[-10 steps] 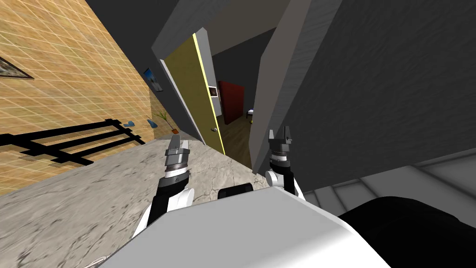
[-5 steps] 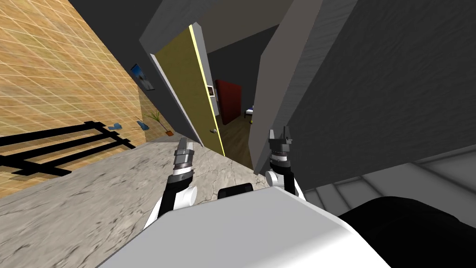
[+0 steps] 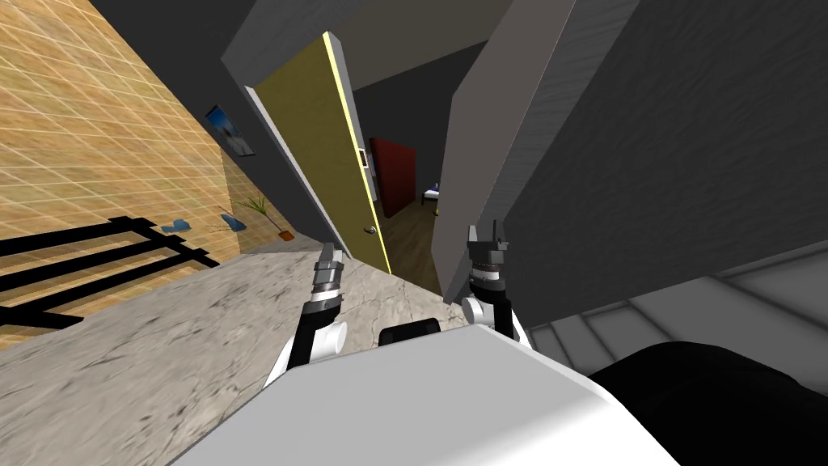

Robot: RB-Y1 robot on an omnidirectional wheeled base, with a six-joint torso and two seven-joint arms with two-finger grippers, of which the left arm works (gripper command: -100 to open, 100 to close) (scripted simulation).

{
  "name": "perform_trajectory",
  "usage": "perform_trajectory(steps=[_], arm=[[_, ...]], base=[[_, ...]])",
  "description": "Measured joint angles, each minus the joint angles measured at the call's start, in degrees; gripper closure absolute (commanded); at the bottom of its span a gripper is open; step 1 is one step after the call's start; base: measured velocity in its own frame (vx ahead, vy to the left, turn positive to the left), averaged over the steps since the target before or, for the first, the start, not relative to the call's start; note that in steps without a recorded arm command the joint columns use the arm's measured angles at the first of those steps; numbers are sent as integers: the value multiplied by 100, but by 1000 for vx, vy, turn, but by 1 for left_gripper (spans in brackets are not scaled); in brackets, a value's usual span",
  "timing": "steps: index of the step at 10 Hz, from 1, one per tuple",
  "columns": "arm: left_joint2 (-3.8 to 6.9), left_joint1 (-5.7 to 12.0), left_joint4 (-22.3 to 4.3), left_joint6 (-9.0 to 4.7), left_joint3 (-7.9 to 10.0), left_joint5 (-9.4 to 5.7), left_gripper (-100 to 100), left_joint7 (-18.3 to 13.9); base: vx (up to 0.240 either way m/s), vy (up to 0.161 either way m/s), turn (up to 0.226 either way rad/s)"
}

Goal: Push the door open

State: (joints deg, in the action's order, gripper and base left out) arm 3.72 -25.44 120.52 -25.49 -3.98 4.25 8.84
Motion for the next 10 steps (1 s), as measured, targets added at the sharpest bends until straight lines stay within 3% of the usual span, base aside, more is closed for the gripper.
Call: perform_trajectory(steps=[5, 10], arm=[[66, 269, -668, -123, 19, -78, -100, -54], [104, 560, -1484, -346, 33, -160, -100, -106]], base=[[73, 108, -103], [75, 116, -118]])
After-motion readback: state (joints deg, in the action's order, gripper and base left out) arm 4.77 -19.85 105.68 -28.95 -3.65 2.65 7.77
